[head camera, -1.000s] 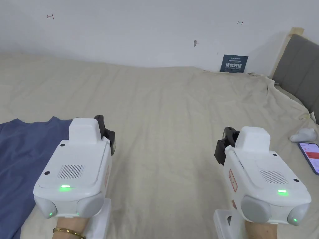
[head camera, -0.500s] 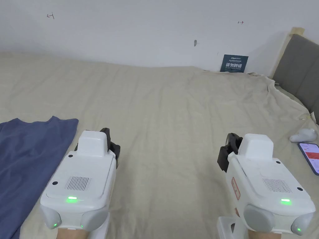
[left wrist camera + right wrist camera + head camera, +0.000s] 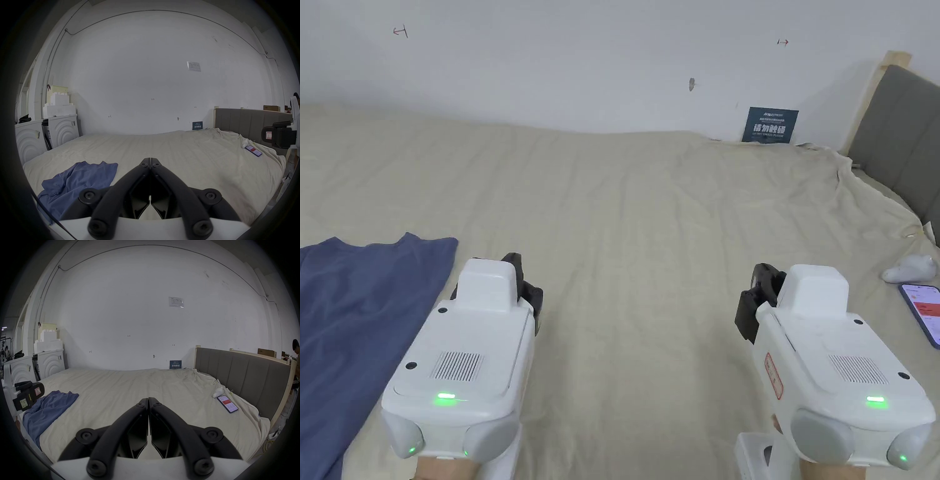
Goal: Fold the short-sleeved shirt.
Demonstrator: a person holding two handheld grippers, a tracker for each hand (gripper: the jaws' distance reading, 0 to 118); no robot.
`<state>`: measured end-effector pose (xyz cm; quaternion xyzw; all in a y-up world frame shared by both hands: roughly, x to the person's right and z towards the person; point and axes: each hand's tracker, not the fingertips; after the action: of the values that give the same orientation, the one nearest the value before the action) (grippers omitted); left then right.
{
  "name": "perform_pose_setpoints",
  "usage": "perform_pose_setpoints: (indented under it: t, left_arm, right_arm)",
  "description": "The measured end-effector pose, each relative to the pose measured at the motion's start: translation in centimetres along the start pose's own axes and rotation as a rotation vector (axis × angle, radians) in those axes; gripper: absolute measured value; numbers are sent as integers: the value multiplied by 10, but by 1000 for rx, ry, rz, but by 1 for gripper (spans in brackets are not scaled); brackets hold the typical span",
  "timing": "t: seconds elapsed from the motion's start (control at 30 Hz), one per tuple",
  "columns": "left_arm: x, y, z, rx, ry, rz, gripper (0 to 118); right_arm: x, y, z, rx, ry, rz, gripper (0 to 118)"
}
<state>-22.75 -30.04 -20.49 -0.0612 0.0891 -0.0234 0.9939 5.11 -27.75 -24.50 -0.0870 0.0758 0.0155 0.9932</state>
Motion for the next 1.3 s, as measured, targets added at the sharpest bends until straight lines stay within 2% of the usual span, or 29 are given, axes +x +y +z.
perform_pose_setpoints:
  t: [1.3]
  left_arm:
    - [3, 8, 2, 16, -16, -2, 0]
  right_arm:
    - [3, 2, 3, 6, -4, 11, 0]
